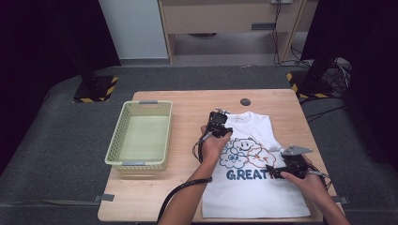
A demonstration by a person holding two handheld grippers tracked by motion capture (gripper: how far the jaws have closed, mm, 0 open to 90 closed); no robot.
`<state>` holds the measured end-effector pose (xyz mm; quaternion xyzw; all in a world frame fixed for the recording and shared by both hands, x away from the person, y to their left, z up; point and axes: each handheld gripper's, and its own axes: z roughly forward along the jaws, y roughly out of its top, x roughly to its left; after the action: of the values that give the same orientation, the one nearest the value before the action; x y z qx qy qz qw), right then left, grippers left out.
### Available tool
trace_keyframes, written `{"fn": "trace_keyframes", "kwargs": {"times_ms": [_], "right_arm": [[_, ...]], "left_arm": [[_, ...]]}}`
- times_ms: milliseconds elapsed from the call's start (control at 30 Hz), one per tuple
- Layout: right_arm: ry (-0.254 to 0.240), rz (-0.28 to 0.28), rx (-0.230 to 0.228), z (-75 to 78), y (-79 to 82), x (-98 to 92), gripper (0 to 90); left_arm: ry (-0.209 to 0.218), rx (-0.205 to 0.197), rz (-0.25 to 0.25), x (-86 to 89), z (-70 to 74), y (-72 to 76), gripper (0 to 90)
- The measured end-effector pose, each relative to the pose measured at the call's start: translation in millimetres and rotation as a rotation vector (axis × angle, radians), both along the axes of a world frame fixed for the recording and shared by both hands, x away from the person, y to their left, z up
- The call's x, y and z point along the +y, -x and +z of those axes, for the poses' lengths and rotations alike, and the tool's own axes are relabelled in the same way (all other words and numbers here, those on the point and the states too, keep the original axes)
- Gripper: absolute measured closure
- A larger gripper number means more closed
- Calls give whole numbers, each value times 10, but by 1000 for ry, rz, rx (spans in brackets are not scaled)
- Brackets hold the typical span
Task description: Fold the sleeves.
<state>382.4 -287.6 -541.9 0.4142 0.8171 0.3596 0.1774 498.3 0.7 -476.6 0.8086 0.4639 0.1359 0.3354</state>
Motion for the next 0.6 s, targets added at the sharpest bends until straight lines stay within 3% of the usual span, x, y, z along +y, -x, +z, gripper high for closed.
{"fn": "trace_keyframes", "kwargs": {"times_ms": [100, 233, 400, 433, 600], "right_arm": [[-1, -9, 6, 1, 0, 9, 96], [12, -16, 35, 44, -24, 7, 61], [-56, -61, 15, 247, -146, -83, 65], [-39, -77, -1, 351, -262, -122, 86], [-31, -137, 34, 449, -609, -191, 172]], "left_arm": [[-25, -16, -5, 90, 88, 52, 441], [-36, 33, -17, 225, 101, 64, 324], [-65, 54, -15, 374, 75, 20, 233], [-70, 61, 2, 391, 66, -4, 172], [-64, 75, 16, 388, 30, -51, 123]]}}
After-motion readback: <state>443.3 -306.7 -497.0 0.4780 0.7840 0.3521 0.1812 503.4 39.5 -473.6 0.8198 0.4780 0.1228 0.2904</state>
